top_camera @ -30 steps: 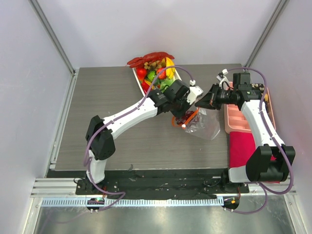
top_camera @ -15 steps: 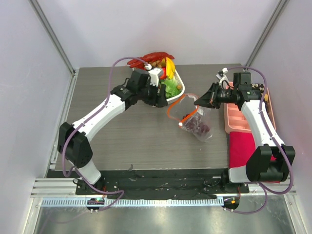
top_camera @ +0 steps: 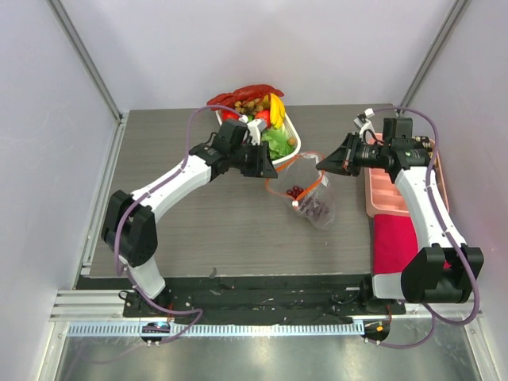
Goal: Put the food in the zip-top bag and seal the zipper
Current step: Adjust the zipper food storage bag at the center of the board.
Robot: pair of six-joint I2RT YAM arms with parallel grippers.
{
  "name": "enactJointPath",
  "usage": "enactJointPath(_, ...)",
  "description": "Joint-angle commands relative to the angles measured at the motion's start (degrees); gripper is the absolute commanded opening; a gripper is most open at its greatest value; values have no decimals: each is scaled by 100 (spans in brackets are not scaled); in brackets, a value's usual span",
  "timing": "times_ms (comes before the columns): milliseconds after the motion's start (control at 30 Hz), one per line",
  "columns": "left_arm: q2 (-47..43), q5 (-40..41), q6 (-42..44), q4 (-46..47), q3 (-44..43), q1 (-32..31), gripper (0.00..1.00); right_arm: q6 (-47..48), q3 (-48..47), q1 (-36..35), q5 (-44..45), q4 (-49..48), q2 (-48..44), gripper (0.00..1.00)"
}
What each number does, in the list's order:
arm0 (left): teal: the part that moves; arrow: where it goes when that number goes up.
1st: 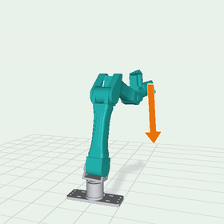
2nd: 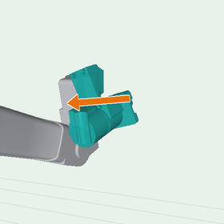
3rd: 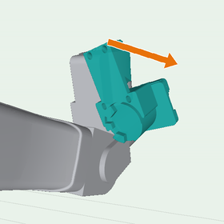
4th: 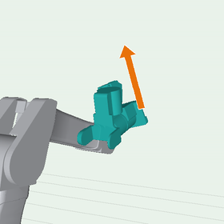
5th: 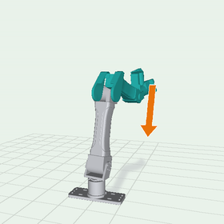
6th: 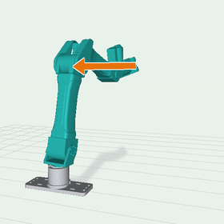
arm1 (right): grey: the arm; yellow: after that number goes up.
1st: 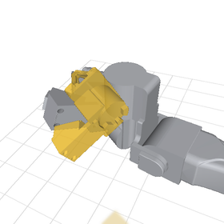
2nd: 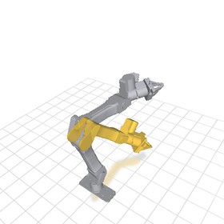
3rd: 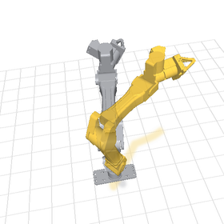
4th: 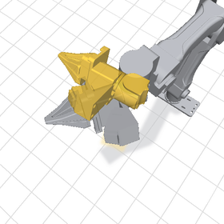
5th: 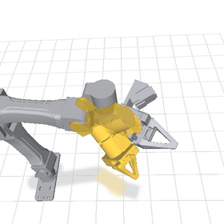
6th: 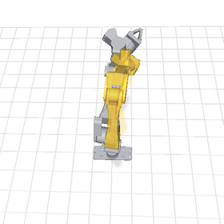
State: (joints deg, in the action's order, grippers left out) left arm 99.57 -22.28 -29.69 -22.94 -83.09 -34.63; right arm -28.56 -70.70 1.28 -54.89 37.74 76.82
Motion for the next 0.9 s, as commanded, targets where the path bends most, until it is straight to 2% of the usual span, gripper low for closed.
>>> enactJointPath(0,45,-654,-90,256,-172,0,23,-255,-41,-14,-145,-276,-395,1)
enactJointPath(67,36,-655,103,54,-460,0,10,-326,64,4,-22,-258,-465,1)
enactJointPath(100,45,-594,208,-200,-602,-8,0,-317,100,13,22,-214,-553,1)
enactJointPath(267,238,-348,866,-983,-1812,-70,0,445,109,127,829,549,-738,1)
enactJointPath(333,500,-259,1131,-1491,-2184,-96,11,561,91,241,1146,875,-721,1)
enactJointPath(367,606,-198,1237,-1633,-2455,-96,24,570,100,276,1391,928,-721,1)
enactJointPath(433,747,-232,1615,-1888,-2781,-26,44,544,152,338,1481,946,-677,1)
enactJointPath(467,861,-363,1729,-1916,-2852,17,60,509,196,338,1586,937,-668,1)
enactJointPath(500,888,-399,1843,-1907,-2914,166,70,509,223,347,1657,937,-651,1)
enactJointPath(567,880,-382,1941,-1636,-2941,316,82,491,302,356,1736,937,-589,1)
enactJointPath(633,897,-364,2298,-1460,-2958,544,86,509,346,364,1736,876,-554,1)
enactJointPath(733,1248,-408,3710,-2037,-3571,772,87,465,381,364,1640,788,-475,1)
enactJointPath(767,1371,-400,3925,-2170,-3678,835,87,439,372,364,1596,771,-440,1)
enactJointPath(800,1520,-217,3936,-2180,-3758,896,86,404,372,364,1561,701,-431,1)
enactJointPath(867,1670,635,3341,-1987,-3811,1080,82,342,337,364,1517,656,-422,1)
